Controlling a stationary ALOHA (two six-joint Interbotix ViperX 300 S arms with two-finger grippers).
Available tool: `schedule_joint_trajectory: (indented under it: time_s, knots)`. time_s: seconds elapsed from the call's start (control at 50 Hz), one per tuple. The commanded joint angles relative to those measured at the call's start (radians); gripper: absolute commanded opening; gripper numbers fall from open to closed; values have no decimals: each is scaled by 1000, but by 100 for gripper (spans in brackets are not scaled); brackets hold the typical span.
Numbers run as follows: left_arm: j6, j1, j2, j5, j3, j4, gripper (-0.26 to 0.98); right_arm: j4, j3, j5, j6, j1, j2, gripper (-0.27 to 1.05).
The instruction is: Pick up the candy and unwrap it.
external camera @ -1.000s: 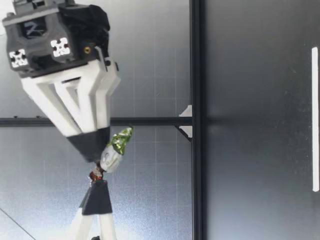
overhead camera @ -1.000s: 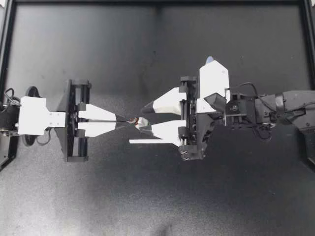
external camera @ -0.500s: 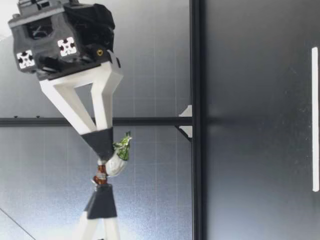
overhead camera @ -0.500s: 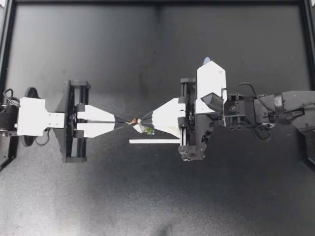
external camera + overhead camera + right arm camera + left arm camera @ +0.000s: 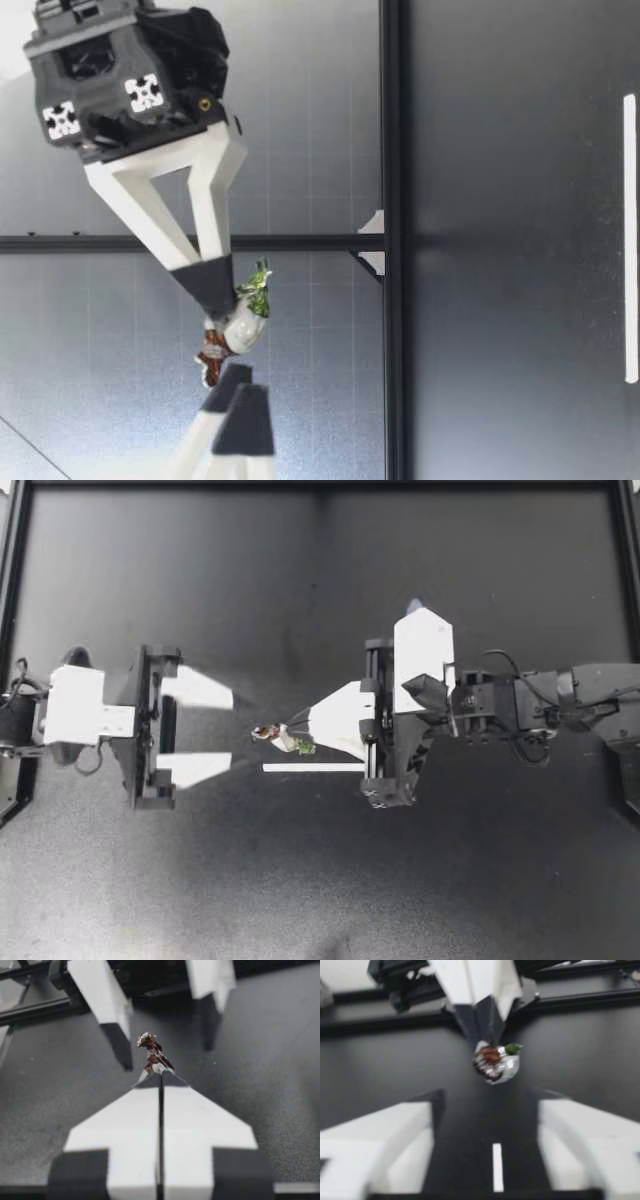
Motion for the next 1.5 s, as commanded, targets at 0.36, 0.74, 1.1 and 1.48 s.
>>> schedule_joint_trajectory:
  time_s: [0.36,0.74,1.1,1.48]
  knots:
    - [-173,6,60,64,-120,-8,62,-2,-64,104,-37,-2,-9,-18]
    - [-181,87,146,64,-124,-38,61,-2,-46,114,-29,37,-38,-18]
    - [-169,87,107,69,-91,-18,57,0,-11,115,-28,-46,-55,-18]
    - [-153,86,3,58,-57,25,13,0,3,120,-31,-48,-63,-18]
